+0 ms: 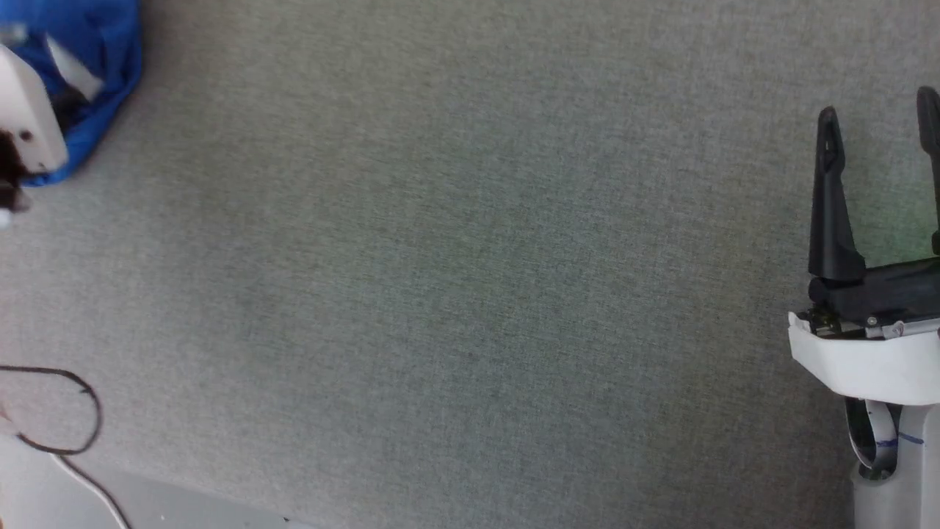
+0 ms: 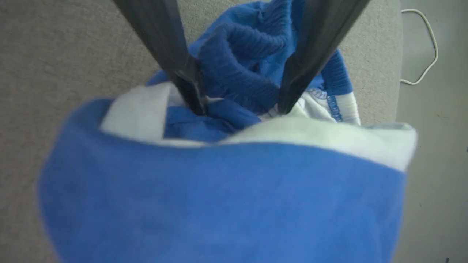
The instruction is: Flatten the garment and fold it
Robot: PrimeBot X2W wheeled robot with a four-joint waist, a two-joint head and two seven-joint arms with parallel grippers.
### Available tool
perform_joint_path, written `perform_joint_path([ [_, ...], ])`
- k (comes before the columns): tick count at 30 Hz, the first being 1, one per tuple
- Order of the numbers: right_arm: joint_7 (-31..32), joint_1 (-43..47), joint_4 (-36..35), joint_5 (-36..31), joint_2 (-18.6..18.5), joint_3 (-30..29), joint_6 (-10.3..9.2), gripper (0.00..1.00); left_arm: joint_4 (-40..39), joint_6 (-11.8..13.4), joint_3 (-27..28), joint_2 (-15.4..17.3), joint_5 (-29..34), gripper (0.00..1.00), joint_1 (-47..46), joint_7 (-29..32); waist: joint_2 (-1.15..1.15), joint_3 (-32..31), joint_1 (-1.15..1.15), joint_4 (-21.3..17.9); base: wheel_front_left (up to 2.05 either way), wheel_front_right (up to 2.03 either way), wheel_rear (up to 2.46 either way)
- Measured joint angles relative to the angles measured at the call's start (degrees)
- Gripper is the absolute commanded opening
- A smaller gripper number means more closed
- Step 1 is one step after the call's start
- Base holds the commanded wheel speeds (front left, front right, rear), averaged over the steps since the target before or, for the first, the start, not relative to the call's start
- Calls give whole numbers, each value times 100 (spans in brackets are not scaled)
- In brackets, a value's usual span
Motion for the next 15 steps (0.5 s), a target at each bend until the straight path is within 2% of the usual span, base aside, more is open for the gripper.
perform_joint_path([
  [5,-44,-110,-46,-27,1,11,0,100,312,-1,-379,87,-415,100,-144,285,0,222,-1,-46,0,0,0],
  [9,-46,-108,-30,-27,1,19,0,100,328,-1,-690,188,-566,100,-156,220,0,177,-1,-88,0,0,0],
  [10,-47,-106,-22,-27,2,15,0,100,347,-1,-715,197,-639,73,-157,183,0,141,-1,-93,0,0,0],
  [11,-47,-102,-13,-27,1,8,0,100,371,-2,-767,220,-670,0,-153,113,0,99,-1,-96,0,0,0],
  [15,-48,-65,25,-14,5,10,0,100,424,-8,-998,308,-580,0,-150,-314,0,-145,0,-88,0,0,0],
])
